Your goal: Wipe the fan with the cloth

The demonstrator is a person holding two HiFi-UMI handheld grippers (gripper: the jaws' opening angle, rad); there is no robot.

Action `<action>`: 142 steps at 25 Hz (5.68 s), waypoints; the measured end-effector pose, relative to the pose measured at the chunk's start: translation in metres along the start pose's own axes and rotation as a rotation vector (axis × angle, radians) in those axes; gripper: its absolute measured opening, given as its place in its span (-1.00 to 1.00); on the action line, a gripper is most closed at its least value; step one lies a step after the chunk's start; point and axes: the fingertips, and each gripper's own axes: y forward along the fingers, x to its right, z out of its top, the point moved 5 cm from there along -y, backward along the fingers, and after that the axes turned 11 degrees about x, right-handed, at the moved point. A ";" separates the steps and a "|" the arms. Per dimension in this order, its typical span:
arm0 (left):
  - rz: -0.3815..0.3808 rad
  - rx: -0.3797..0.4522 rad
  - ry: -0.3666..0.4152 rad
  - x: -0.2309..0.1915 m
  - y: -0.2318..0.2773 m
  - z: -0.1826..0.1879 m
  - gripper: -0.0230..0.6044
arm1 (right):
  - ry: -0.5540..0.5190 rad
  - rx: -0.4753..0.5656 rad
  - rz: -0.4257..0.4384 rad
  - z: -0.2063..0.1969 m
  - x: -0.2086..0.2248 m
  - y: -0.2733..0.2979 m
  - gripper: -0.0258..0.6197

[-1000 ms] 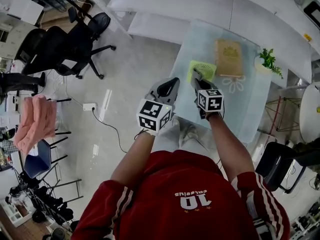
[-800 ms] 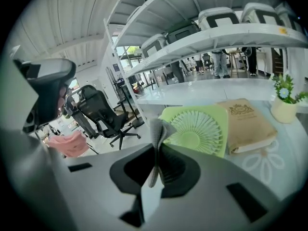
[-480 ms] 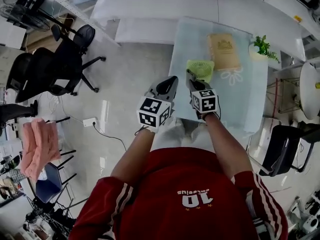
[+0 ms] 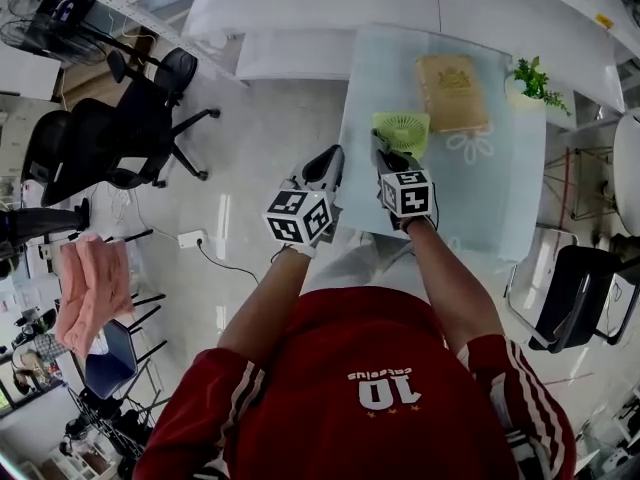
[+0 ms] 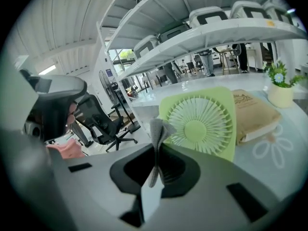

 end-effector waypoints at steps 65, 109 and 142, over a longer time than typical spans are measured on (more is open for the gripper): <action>-0.023 -0.007 -0.035 0.070 0.060 -0.008 -0.91 | -0.012 -0.054 -0.214 0.015 0.122 -0.061 -0.85; -0.067 -0.047 -0.012 0.003 0.013 -0.009 -0.91 | -0.065 -0.098 -0.139 -0.015 0.015 -0.036 -0.85; -0.010 -0.101 0.022 -0.019 -0.007 -0.027 -0.91 | -0.047 -0.101 -0.116 -0.034 0.020 0.005 -0.85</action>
